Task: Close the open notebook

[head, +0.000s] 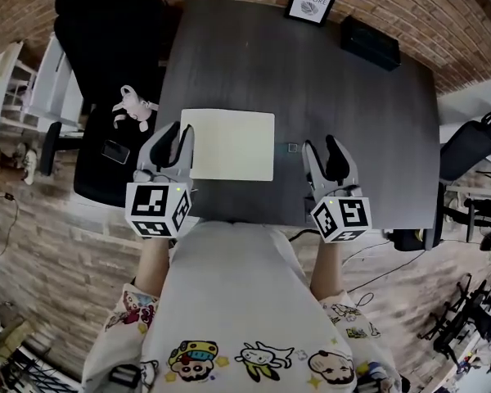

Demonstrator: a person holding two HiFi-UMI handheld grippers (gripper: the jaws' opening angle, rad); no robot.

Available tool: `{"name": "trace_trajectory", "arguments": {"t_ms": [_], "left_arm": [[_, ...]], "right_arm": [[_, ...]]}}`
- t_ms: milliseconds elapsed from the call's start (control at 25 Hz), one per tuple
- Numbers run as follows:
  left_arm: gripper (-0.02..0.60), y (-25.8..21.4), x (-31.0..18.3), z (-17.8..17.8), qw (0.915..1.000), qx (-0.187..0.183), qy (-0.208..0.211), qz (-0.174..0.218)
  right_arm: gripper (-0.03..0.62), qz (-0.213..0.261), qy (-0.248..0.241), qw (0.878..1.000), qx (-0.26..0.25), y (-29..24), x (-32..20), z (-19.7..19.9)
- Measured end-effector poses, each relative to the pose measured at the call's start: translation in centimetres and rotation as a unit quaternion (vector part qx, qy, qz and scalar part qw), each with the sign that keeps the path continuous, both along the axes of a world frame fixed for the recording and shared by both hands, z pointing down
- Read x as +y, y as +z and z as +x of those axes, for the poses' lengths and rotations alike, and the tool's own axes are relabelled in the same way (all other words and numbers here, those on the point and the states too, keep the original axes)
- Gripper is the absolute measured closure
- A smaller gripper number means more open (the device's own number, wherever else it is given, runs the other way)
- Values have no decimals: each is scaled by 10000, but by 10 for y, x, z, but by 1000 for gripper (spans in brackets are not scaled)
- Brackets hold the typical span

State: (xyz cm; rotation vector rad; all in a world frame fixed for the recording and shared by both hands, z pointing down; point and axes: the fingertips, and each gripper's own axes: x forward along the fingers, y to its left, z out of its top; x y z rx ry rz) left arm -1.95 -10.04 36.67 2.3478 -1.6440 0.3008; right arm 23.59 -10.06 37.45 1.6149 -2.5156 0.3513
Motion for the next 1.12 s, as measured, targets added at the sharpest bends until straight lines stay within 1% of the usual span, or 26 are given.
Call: {"name": "trace_trajectory", "arguments": {"t_ms": [240,480,520,920,1120], "left_arm": [[508,4,5,-6,10000,34,26,-34],[508,23,7,-12,9996,104,54,-246],[519,28,7,-13,9995,116,63,-303],[542,84,4,-9,9950,204,322,-926],[566,112,3,2,9913,281,524,-1177]], "right_arm": [[388,-79,-18,10000,-48,6,2,-12],[388,-317,-60,9995,-8,26,1,-22],[388,-378,-64,9993,-6,31,1,-23],[384,-1115,-94,9937,49,95,4,-32],[382,-1530,97,9881,83,135,11,-21]]}}
